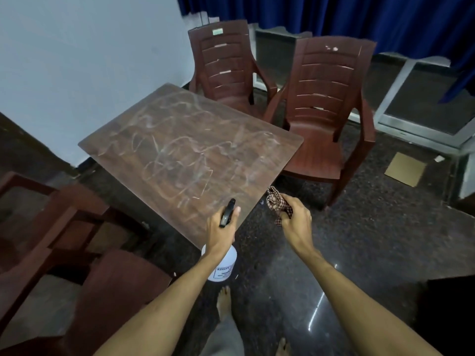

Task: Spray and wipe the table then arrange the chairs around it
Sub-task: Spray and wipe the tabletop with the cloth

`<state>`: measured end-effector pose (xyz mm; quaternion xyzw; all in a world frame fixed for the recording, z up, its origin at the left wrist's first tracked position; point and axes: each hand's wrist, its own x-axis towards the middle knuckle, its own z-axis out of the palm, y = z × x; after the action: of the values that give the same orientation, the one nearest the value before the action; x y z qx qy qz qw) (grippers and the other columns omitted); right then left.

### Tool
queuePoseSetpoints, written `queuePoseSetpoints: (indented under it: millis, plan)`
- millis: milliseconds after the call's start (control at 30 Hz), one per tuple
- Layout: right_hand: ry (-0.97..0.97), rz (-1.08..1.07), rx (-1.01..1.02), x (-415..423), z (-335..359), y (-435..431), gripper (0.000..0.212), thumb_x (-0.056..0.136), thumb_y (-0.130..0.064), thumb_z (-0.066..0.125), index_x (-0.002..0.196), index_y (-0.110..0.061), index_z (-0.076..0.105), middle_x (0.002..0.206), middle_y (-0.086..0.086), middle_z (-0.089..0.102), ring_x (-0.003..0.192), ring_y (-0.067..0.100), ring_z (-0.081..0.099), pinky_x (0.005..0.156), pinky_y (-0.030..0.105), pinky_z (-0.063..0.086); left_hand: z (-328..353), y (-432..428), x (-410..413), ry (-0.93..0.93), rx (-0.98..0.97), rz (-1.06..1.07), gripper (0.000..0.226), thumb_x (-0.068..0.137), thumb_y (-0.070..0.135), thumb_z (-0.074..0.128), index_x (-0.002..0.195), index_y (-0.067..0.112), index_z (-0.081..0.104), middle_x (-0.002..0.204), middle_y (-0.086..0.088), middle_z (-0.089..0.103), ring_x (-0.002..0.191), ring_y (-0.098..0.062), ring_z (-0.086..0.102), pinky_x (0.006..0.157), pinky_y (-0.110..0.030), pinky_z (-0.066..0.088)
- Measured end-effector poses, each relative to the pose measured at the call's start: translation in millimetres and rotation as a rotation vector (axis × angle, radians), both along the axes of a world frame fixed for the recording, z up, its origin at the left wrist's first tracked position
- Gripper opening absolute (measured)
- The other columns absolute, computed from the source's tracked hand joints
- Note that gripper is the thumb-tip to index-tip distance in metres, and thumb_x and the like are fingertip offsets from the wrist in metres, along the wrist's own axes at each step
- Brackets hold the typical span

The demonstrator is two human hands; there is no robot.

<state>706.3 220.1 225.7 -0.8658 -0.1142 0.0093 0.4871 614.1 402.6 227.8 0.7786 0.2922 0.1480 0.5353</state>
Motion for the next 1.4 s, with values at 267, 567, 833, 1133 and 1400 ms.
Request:
queuePoseSetpoints:
  millis: [267, 567, 833, 1133, 1400]
  plan:
    - [0.030, -0.116, -0.034, 49.6, -12.7, 62.2, 0.054, 0.081, 0.009, 0.065, 0.130, -0.012, 0.064, 0.120, -0.002, 0.067, 0.108, 0.011, 0.060, 0.098, 0.025, 0.045, -26.9, 64.7, 65.1, 0.104, -0.025, -0.053, 0.043, 0.092, 0.028, 0.081, 0.061, 0.009, 0.059, 0.049, 0.003, 0.054, 0.045, -0.006, 0.048, 0.054, -0.029, 0.041]
    - [0.060, -0.299, -0.088, 90.7, -41.0, 140.3, 0.052, 0.083, 0.005, 0.065, 0.130, -0.015, 0.063, 0.117, 0.001, 0.065, 0.109, 0.018, 0.061, 0.100, 0.036, 0.049, -22.9, 143.8, 135.8, 0.141, 0.029, -0.254, 0.038, 0.089, 0.026, 0.083, 0.064, 0.028, 0.055, 0.049, 0.012, 0.054, 0.044, -0.002, 0.052, 0.051, -0.019, 0.042]
    - [0.011, -0.006, -0.361, 133.4, -108.4, 220.9, 0.071, 0.083, 0.013, 0.052, 0.149, -0.013, 0.045, 0.158, 0.013, 0.035, 0.150, 0.033, 0.022, 0.124, 0.049, 0.021, -34.4, 182.3, 187.5, 0.169, 0.036, -0.218, 0.026, 0.092, 0.024, 0.079, 0.075, 0.010, 0.066, 0.054, 0.004, 0.060, 0.049, -0.014, 0.053, 0.054, -0.045, 0.056]
    - [0.001, -0.054, -0.598, 231.2, -104.3, 226.7, 0.086, 0.079, 0.004, 0.051, 0.157, -0.026, 0.029, 0.165, 0.017, 0.013, 0.154, 0.032, 0.004, 0.125, 0.050, 0.000, -30.9, 191.1, 247.2, 0.186, 0.072, -0.222, 0.020, 0.091, 0.024, 0.079, 0.078, 0.013, 0.069, 0.064, -0.003, 0.071, 0.053, -0.019, 0.062, 0.057, -0.048, 0.060]
    - [0.085, -0.363, -0.568, 272.6, -106.4, 170.9, 0.078, 0.081, 0.007, 0.054, 0.152, -0.020, 0.038, 0.163, 0.020, 0.020, 0.153, 0.037, 0.006, 0.124, 0.056, 0.009, -34.9, 196.5, 275.4, 0.199, 0.060, -0.243, 0.022, 0.092, 0.025, 0.079, 0.077, 0.012, 0.071, 0.060, 0.000, 0.067, 0.050, -0.020, 0.059, 0.059, -0.048, 0.059]
